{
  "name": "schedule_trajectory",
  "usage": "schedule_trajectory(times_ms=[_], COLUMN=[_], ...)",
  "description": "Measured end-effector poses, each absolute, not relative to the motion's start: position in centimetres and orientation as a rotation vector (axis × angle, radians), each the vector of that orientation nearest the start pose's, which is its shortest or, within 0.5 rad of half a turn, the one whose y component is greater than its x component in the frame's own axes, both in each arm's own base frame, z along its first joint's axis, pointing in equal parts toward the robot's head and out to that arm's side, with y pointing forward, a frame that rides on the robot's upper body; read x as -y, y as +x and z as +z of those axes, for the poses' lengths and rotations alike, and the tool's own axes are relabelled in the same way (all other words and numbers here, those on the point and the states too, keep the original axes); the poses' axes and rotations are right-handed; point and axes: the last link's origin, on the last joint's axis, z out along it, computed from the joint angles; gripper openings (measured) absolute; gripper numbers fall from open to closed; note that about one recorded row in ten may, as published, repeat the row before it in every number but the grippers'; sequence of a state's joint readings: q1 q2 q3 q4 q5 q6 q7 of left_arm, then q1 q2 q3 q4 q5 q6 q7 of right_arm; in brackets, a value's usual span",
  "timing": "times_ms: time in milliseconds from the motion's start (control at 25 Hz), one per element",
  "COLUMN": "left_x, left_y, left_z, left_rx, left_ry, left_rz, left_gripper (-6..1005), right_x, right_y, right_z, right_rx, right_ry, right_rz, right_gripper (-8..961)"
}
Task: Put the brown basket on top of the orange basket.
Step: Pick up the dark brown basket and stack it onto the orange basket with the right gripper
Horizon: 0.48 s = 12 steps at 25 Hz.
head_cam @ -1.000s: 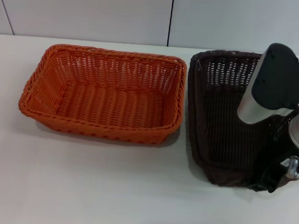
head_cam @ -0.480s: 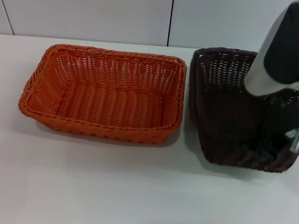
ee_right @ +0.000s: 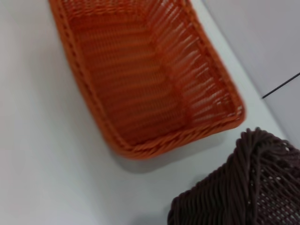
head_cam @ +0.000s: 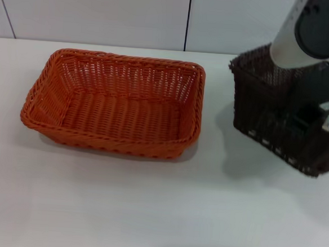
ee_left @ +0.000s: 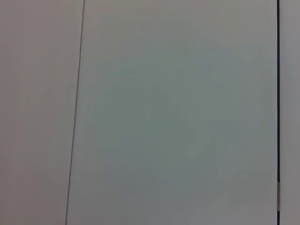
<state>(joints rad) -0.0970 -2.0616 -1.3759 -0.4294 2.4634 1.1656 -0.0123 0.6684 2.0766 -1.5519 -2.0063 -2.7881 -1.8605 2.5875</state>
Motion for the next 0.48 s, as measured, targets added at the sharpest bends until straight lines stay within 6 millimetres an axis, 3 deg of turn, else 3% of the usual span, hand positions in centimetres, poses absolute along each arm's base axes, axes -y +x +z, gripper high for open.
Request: schedule_trajectory(times_ms=[360, 440, 480], left_x=[-25.8, -25.8, -25.8], left_y=[-40.0, -40.0, -40.0], left_z=[6.1, 6.0, 6.0], left_rx=[0.602, 0.603, 0.604], left_ry=[-1.113, -1.113, -1.113], left_rz=[-0.563, -0.562, -0.561], left_gripper=[786, 786, 786], right_x=[-32.0, -31.4, -30.7], right_y=[3.0, 2.6, 2.6], right_z=[4.1, 3.0, 1.8], right_rx=[0.159, 0.356, 0.540], right_ry=[-2.400, -2.412, -2.411], right_rz=[-0.585, -0.615, -0.647], right_gripper=[180, 181, 182])
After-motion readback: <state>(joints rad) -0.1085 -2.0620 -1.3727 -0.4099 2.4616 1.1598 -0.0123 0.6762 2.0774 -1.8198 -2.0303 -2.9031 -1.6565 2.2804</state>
